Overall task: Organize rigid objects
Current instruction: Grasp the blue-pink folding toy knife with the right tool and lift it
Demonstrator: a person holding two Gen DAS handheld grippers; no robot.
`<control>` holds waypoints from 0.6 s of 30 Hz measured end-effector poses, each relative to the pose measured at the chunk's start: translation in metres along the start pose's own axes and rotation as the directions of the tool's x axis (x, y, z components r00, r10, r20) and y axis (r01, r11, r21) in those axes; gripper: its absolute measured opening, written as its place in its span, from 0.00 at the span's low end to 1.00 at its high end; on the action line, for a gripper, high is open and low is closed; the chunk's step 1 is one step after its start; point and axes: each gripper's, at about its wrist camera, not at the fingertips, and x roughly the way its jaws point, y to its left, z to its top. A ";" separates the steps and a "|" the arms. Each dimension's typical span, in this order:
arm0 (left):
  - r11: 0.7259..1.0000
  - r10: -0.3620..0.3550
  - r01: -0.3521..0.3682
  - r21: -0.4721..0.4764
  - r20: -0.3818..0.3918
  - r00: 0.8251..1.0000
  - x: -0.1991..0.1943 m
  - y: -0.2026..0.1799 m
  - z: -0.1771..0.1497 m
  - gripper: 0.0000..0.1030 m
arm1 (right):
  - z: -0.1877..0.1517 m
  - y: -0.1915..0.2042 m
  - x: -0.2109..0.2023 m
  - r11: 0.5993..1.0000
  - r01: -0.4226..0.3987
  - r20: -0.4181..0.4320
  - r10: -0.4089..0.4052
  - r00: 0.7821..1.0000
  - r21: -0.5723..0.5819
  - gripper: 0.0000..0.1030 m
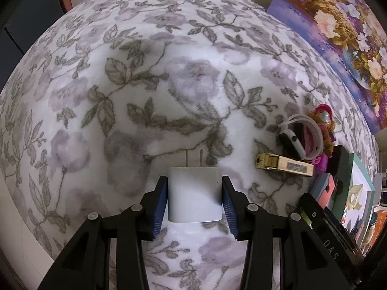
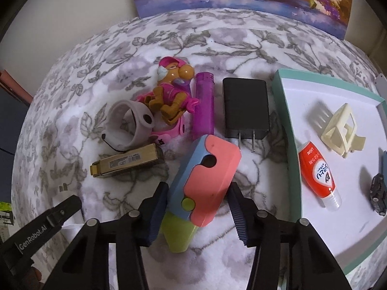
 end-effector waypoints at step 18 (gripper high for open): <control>0.999 -0.025 0.020 0.043 0.100 0.995 -0.035 -0.028 0.003 0.44 | -0.001 -0.010 -0.035 0.998 -0.069 0.049 0.069 0.996 0.004 0.47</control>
